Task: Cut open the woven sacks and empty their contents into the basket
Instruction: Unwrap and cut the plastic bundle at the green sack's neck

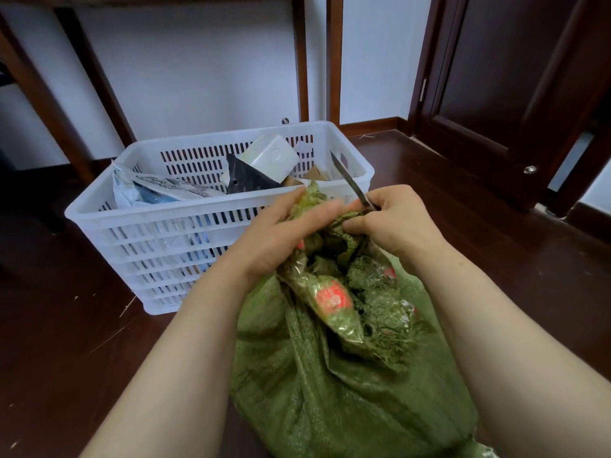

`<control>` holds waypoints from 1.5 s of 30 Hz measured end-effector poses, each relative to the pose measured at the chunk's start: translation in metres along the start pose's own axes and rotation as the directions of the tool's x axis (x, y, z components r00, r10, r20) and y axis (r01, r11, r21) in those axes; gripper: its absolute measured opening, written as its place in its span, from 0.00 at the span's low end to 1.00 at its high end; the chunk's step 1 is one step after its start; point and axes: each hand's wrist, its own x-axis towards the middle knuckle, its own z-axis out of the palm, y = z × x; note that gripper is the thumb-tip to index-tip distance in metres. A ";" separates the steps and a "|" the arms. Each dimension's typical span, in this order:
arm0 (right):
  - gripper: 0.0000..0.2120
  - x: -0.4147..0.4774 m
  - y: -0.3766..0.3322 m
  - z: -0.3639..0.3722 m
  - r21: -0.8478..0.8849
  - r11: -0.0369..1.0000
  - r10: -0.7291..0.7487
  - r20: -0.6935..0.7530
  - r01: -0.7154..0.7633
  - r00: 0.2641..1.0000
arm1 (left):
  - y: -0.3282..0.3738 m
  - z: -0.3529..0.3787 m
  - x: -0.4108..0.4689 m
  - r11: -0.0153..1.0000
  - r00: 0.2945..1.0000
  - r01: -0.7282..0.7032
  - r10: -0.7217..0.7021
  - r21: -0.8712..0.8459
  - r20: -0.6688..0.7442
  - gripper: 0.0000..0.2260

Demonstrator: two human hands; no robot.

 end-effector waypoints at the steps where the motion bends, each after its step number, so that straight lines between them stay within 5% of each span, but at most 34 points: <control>1: 0.08 0.000 -0.001 0.000 0.000 1.000 0.007 -0.002 -0.007 1.000 | -0.001 0.000 0.001 0.999 1.000 0.015 -0.016 -0.046 -0.021 0.37; 3: 0.06 0.002 -0.001 -0.001 0.005 0.999 0.035 -0.031 -0.034 0.999 | -0.005 0.000 0.003 0.998 0.996 0.007 -0.013 -0.069 -0.086 0.22; 7: 0.11 -0.005 -0.007 -0.002 -0.083 0.992 0.091 -0.078 -0.097 0.993 | -0.012 0.003 0.006 0.997 0.986 0.026 -0.039 -0.078 -0.165 0.27; 11: 0.21 -0.016 -0.030 -0.010 -0.113 0.988 0.107 0.015 -0.104 0.994 | -0.016 0.001 0.008 0.957 0.952 0.057 -0.138 -0.284 -0.274 0.22; 14: 0.12 -0.018 -0.049 -0.012 0.055 0.984 0.163 0.130 -0.171 0.978 | -0.020 -0.001 0.010 0.929 0.921 0.069 -0.200 -0.364 -0.334 0.18; 20: 0.14 -0.028 -0.047 0.003 -0.086 0.959 0.278 0.465 -0.270 0.841 | -0.021 0.002 0.015 0.930 0.905 0.059 -0.203 -0.362 -0.374 0.18; 45: 0.14 -0.023 -0.037 0.024 -0.028 0.966 0.251 0.328 -0.257 0.911 | -0.024 0.014 0.018 0.989 0.905 -0.012 -0.053 -0.150 -0.423 0.14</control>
